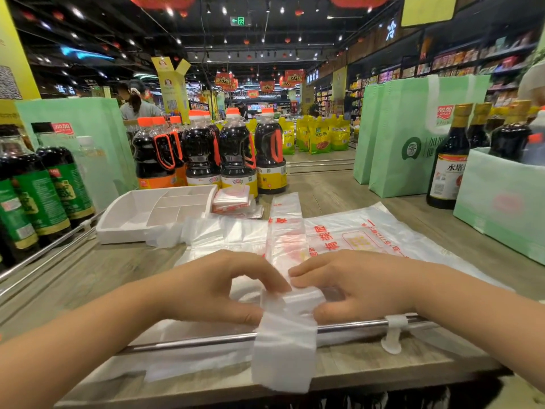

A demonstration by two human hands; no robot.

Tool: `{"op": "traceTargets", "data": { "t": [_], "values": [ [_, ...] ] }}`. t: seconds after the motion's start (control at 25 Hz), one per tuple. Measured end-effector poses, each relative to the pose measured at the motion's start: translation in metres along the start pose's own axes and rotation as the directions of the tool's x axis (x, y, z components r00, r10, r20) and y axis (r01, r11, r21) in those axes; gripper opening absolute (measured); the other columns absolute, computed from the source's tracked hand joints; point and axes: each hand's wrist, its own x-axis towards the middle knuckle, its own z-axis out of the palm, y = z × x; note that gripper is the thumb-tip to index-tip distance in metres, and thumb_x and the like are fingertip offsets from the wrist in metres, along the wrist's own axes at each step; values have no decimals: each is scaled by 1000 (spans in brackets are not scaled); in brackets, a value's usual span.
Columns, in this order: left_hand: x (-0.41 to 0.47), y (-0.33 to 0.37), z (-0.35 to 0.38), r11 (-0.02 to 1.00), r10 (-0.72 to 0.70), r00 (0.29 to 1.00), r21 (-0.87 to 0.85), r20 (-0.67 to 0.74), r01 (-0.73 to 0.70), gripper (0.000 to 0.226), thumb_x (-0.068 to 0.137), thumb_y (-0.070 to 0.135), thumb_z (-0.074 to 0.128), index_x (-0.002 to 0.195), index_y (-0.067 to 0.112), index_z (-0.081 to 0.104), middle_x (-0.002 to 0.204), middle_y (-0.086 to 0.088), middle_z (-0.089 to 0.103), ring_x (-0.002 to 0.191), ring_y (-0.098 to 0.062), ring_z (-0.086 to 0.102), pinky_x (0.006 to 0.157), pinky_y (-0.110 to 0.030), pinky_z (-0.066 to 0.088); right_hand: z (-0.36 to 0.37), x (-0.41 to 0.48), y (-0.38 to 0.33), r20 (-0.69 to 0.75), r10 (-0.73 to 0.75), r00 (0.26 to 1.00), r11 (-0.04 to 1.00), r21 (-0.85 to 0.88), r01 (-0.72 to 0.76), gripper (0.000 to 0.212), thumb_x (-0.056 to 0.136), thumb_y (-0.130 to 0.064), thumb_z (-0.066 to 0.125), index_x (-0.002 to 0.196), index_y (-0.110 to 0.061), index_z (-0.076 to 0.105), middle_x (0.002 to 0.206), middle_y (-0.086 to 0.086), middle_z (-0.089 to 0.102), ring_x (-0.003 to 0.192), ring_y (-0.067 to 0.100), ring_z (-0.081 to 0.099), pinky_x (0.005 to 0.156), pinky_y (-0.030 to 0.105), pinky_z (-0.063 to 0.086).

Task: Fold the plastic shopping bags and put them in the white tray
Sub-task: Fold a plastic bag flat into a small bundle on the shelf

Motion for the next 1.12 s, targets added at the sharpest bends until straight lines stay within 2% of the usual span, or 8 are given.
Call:
{"op": "traceTargets", "data": {
  "t": [0.16,0.32,0.48,0.6,0.72,0.8,0.92,1.12],
  "values": [
    [0,-8,12,996,-26,999,88,-41,30,40,82,34,80,110,43,54,117,16,58,113,-12,59,93,-31,50,-5,-6,-3,-53,1,999,1000,-18,-2,52,87,-60,63,130,-31,64,135,-21,56,122,-2,50,105,20,39],
    [1,-5,8,982,-114,982,170,151,88,55,87,40,66,137,26,50,134,15,44,129,-2,42,109,-25,35,-5,-9,0,-127,1,992,983,180,22,28,83,-48,76,105,-33,73,107,-19,68,105,5,63,94,31,48],
    [1,-2,12,975,-177,972,159,157,152,65,81,53,62,139,28,49,137,17,42,131,-1,39,111,-26,35,2,-10,2,-81,66,995,954,297,-39,45,80,-46,79,121,-42,64,113,-21,65,111,4,60,93,30,49],
    [3,0,11,987,-161,984,23,78,159,40,84,31,77,120,34,61,125,16,56,123,-8,52,108,-34,39,2,-9,2,-69,132,989,933,346,-101,49,75,-49,81,120,-48,62,109,-21,65,107,2,59,89,22,48],
    [2,5,9,977,-181,979,-99,94,190,33,85,18,79,112,30,65,120,17,63,120,-6,56,109,-29,38,2,-7,-1,-34,139,990,933,339,-119,55,73,-54,79,124,-46,60,113,-25,63,109,-5,56,84,10,42],
    [3,7,9,971,-175,979,-146,105,189,34,86,17,78,115,27,64,120,16,64,119,-7,57,108,-25,39,2,-7,-2,-6,150,989,932,334,-140,49,71,-58,77,116,-46,63,113,-25,63,107,-5,56,81,8,39],
    [2,2,11,951,-241,967,-181,79,251,47,84,21,80,123,28,54,122,8,61,116,-7,58,105,-34,46,2,-6,-4,-40,152,988,935,331,-130,26,75,-46,81,94,-38,65,100,-20,63,92,-3,58,77,11,40],
    [4,-6,16,973,-214,976,-75,42,217,32,80,26,76,105,28,57,114,3,56,105,-16,57,98,-39,48,1,-8,-6,-71,130,989,920,381,-93,20,78,-37,82,85,-28,66,86,-14,62,75,4,55,71,15,44]
  ]
}}
